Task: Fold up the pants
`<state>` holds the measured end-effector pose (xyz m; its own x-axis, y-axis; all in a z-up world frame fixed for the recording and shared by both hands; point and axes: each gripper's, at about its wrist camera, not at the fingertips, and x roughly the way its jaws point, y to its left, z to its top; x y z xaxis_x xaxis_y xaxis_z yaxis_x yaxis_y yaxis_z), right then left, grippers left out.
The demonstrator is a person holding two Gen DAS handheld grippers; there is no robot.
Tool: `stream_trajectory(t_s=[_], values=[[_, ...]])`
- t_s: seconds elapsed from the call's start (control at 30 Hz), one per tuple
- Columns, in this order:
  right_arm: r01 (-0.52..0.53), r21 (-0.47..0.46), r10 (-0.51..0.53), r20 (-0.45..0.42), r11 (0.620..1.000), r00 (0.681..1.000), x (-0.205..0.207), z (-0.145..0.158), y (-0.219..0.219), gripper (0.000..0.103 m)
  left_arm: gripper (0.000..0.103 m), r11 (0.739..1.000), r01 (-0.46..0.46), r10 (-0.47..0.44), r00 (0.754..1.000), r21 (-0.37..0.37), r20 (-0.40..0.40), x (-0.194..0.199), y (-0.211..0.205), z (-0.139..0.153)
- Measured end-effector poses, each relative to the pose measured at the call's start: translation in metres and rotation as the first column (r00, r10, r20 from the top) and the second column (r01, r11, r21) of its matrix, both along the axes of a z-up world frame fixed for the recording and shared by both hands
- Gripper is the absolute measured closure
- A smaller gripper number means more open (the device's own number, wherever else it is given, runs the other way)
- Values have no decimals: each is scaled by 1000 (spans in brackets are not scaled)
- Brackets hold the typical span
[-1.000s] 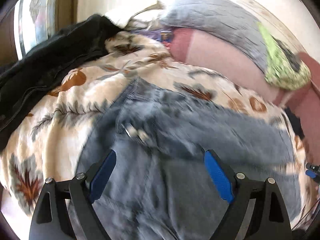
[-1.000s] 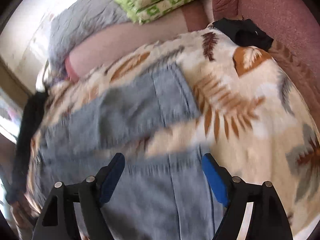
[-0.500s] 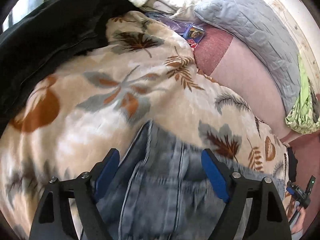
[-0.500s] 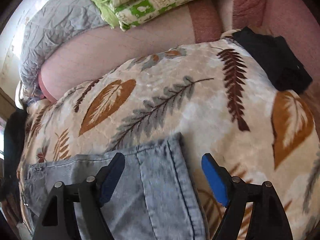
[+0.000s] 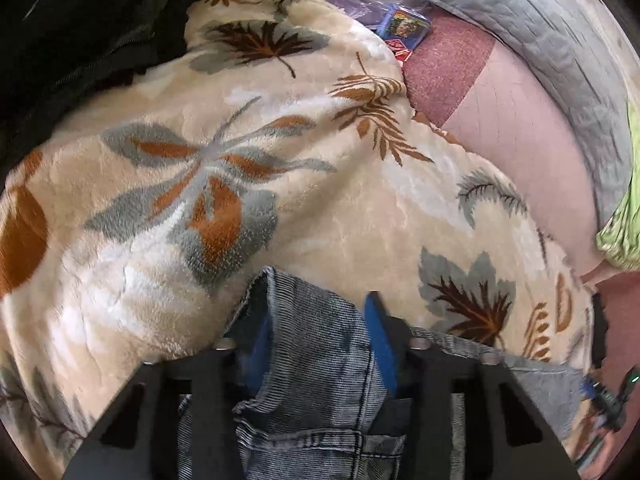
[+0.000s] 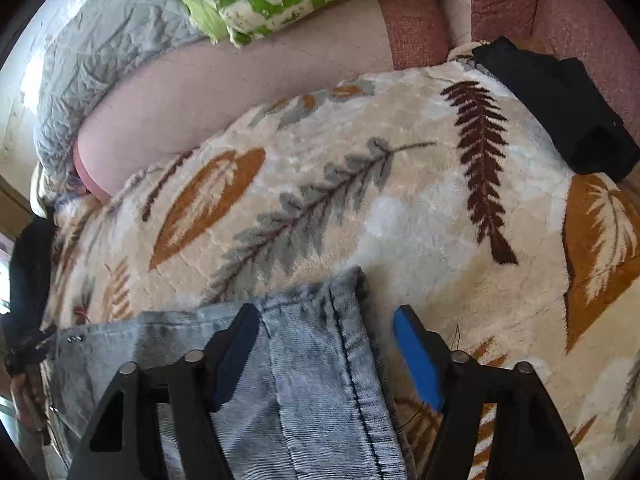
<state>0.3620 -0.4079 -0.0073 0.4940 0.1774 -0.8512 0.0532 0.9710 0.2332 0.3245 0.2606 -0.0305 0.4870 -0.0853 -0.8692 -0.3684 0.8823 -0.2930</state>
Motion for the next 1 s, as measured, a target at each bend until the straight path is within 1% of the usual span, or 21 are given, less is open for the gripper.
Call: stream_trajectory(t_s=[0.07,0.13,0.2,0.23,0.27,0.33,0.37,0.43,0.6,0.7,0.8,0.87,0.9,0.93,1.0], values=[[-1,-14,1,-9,1000,1000,5,-2,1,33,87,999,-9,10,1000,34,-22,1,0,-2],[-1,-34,0,-22,999,1000,11,-7,3,33,90,999,-19,20,999,31,-25,2,4,-4],[-18,-42,17,-41,999,999,17,-11,7,63,95,999,-24,25,999,39,-29,2,5,-4],[-25,-78,21,-48,997,999,19,-12,11,83,96,999,-21,22,999,48,-32,3,4,-4],[-32,-108,27,-47,994,999,19,-11,14,86,97,998,-16,18,999,59,-36,3,3,-4],[-51,-148,46,-40,988,998,16,-6,20,88,99,997,-8,12,999,83,-41,5,1,-2],[-49,-169,46,-25,984,999,13,0,21,88,100,996,-8,12,999,90,-38,4,0,-1],[-27,-177,31,18,984,999,6,13,19,88,100,994,-17,18,1000,104,-13,2,-2,6],[6,-198,16,109,980,994,-19,45,15,88,100,988,-6,-10,994,155,104,-15,-14,43],[35,-196,-3,162,980,987,-31,64,13,88,100,984,7,-36,987,181,160,-25,-21,67],[90,-197,-44,225,976,973,-47,80,8,88,100,979,-5,-41,974,201,223,-35,-26,87],[103,-200,-56,229,974,972,-52,81,5,88,100,972,-7,-52,968,233,244,-36,-30,93],[104,-207,-61,201,973,978,-47,74,1,88,100,969,-7,-54,969,246,240,-31,-32,89],[105,-208,-67,185,972,981,-43,67,-2,84,100,967,-12,-48,972,253,230,-24,-34,82],[71,-189,-47,128,979,991,-32,45,-11,64,100,960,-26,-27,982,278,185,-10,-34,62]])
